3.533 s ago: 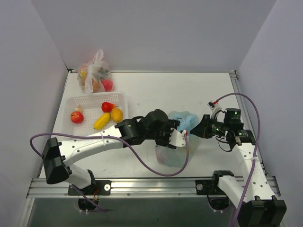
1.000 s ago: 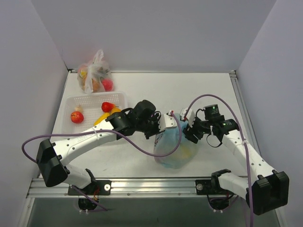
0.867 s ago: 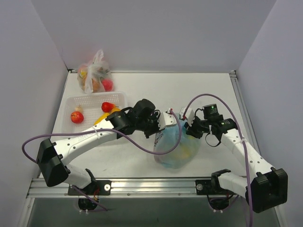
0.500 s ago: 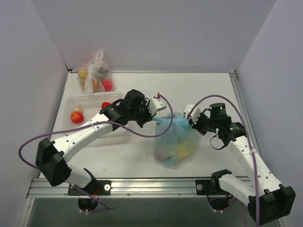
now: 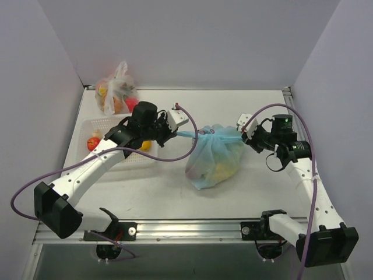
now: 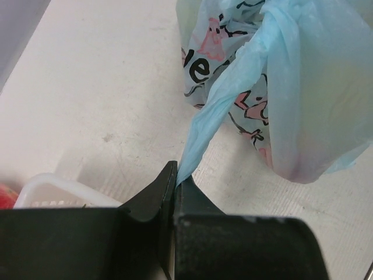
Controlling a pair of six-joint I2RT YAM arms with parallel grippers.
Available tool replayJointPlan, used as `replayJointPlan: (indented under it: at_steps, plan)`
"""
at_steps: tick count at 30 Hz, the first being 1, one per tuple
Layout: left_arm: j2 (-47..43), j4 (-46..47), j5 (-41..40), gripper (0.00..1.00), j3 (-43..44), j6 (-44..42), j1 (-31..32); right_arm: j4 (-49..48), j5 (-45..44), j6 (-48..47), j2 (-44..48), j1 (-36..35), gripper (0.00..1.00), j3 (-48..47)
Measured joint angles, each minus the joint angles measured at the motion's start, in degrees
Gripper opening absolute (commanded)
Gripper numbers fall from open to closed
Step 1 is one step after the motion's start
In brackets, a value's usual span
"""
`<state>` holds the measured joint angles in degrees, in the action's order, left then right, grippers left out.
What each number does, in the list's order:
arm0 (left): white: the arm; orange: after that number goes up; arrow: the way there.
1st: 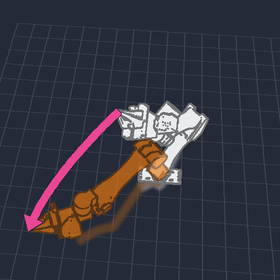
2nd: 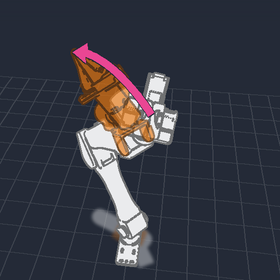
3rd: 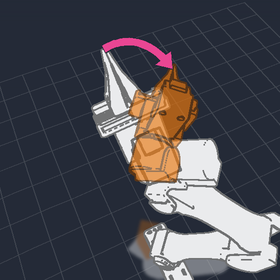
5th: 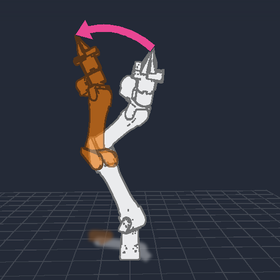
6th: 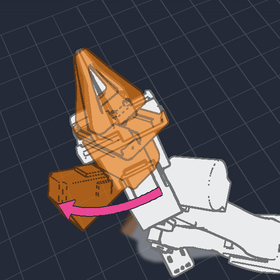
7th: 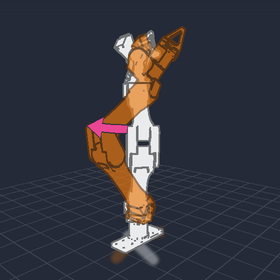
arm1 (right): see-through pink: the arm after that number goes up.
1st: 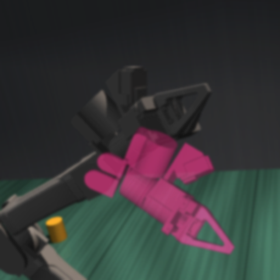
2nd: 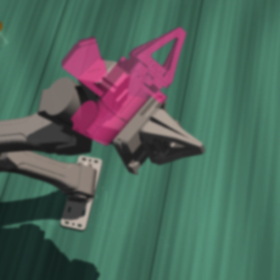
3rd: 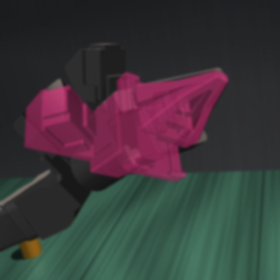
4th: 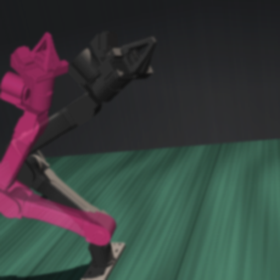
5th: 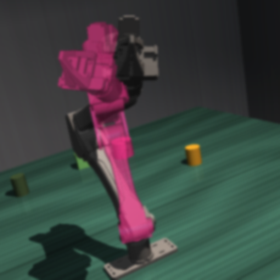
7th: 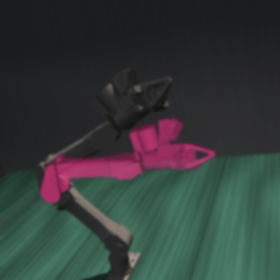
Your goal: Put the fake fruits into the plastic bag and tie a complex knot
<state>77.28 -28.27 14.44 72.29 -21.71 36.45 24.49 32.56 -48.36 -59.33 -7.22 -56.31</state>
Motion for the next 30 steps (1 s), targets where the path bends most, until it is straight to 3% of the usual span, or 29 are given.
replayJointPlan:
  at_steps: [5, 13, 24, 26, 27, 28, 29, 30]
  plan:
    - [-0.4, 1.5, 3.7, 0.0, -3.9, -2.6, -3.0, -0.5, 3.9, -3.2, -2.2, 5.2, 0.0, 0.8]
    - [0.5, 4.0, 7.3, 0.0, -11.8, -6.2, -5.8, -2.1, 8.5, -8.1, -5.7, 12.2, 0.0, 10.9]
    - [2.8, 4.5, 10.6, 0.0, -13.8, -9.5, -7.1, -2.8, 8.8, -9.4, -5.7, 13.6, 0.03, 14.1]
    - [3.1, 3.3, 11.7, 0.14, -13.0, -10.9, -7.3, -1.3, 8.8, -9.6, -5.7, 13.6, 0.36, 13.4]
    - [3.1, 2.0, 11.8, 0.23, -12.2, -11.8, -7.6, 0.3, 8.0, -9.7, -5.7, 13.6, 0.62, 12.6]
    - [2.9, 0.5, 11.6, 0.47, -11.6, -12.7, -8.3, 1.8, 6.0, -9.9, -5.7, 13.7, 0.73, 11.5]
    - [2.6, -0.8, 11.2, 0.55, -11.2, -13.6, -9.3, 2.9, 4.1, -10.6, -5.6, 14.2, 0.81, 10.4]
    - [2.1, -1.9, 11.0, 0.61, -10.9, -14.2, -10.2, 3.5, 3.0, -10.8, -5.4, 14.3, 0.84, 9.5]
